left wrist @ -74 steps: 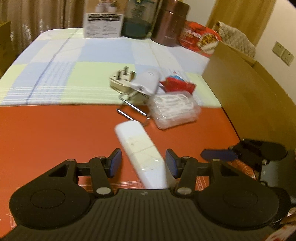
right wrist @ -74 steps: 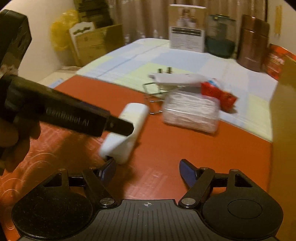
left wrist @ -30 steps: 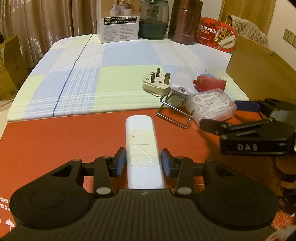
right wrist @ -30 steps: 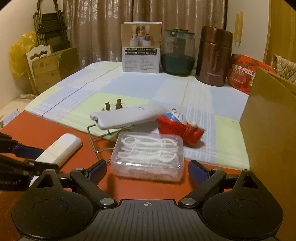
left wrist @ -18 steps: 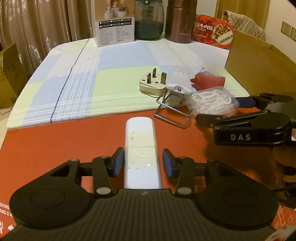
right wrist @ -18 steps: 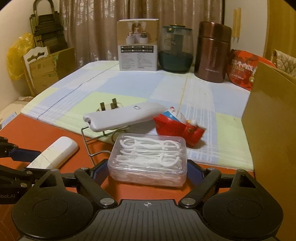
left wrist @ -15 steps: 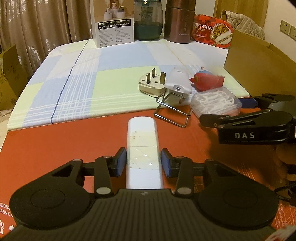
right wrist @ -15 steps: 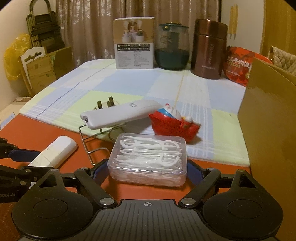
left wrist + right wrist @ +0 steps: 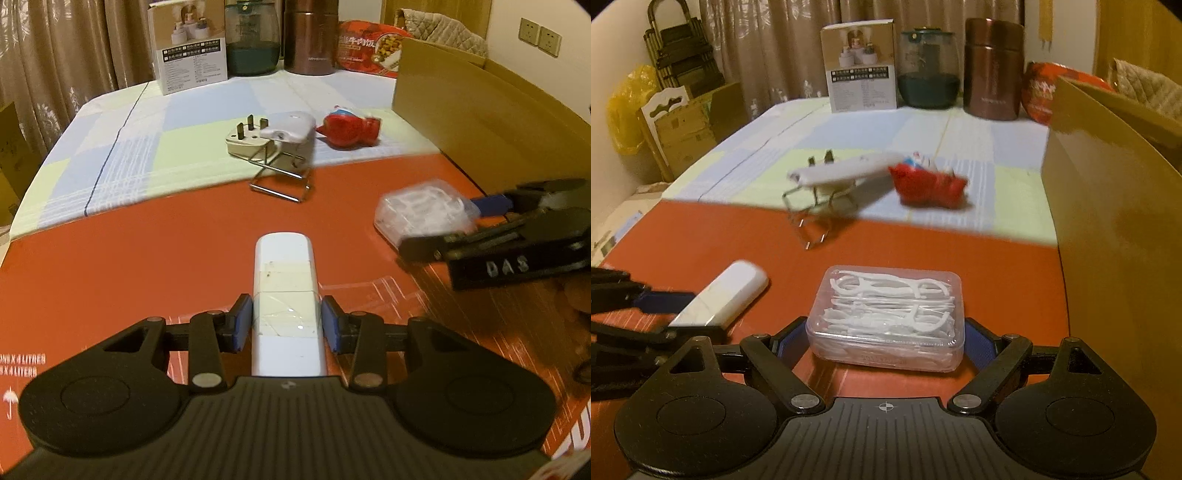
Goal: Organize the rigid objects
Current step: 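Carry the power bank and floss-pick box over the cardboard box with both tools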
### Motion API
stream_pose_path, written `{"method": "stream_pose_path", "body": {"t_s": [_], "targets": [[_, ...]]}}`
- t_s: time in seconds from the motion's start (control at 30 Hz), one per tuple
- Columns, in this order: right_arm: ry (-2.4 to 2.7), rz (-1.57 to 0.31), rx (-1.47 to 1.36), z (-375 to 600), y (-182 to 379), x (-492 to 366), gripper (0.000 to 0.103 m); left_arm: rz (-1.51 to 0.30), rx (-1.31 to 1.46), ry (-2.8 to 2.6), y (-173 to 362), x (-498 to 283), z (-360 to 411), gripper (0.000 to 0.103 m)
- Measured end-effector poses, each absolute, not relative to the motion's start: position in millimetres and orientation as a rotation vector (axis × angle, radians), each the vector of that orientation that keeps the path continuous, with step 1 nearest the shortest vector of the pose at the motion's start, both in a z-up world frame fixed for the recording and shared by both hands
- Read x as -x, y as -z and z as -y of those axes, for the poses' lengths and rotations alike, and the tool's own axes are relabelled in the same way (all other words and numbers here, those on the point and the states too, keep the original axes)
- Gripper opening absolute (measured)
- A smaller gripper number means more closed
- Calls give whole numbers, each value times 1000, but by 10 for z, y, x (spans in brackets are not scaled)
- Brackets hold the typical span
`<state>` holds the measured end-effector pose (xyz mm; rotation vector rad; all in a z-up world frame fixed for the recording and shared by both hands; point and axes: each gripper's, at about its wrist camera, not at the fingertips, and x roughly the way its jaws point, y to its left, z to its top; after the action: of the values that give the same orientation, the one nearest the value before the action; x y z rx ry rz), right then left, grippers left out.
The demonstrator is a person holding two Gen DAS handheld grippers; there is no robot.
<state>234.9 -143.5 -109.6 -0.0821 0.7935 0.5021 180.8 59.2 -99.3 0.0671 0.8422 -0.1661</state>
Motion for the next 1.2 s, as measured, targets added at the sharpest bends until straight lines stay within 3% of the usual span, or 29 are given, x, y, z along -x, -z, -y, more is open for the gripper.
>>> {"method": "stream_pose_path", "body": {"t_s": [0.63, 1.2], "targets": [[-470, -732, 62, 1510, 1170, -2049, 84, -689, -29, 56, 1125, -1523, -525, 38], [-451, -721, 64, 1490, 1190, -2033, 84, -683, -21, 11, 1129, -1466, -457, 37]]}}
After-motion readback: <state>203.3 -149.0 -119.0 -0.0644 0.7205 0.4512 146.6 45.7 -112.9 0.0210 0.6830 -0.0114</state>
